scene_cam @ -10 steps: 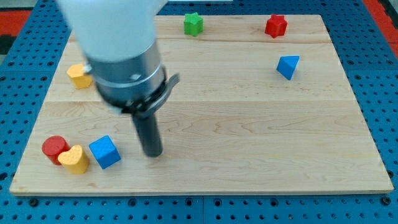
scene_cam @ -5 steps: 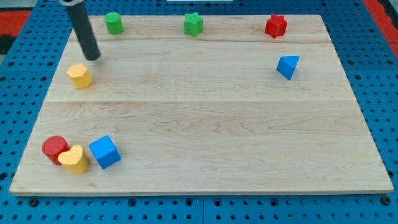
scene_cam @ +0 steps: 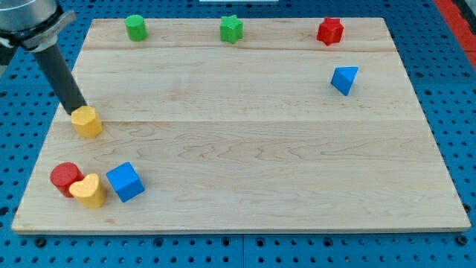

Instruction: Push the yellow hexagon towards the blue cube

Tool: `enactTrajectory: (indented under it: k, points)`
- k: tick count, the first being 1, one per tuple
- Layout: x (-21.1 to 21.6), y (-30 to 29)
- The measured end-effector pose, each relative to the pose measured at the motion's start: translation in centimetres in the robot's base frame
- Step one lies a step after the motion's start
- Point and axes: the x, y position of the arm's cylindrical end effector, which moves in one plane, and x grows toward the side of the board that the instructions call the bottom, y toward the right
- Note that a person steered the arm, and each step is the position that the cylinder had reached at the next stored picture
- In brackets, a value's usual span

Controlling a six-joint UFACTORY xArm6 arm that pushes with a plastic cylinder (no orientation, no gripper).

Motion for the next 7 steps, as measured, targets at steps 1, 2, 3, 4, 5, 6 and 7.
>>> enactTrajectory:
  k: [1, 2, 3, 4, 5, 6, 7]
  points:
    - [2.2, 0.0]
    - [2.2, 0.6]
    - [0.8, 1.1]
    - [0.8, 2.3]
    - [2.1, 2.4]
    - [3.2, 2.7]
    - [3.6, 3.6]
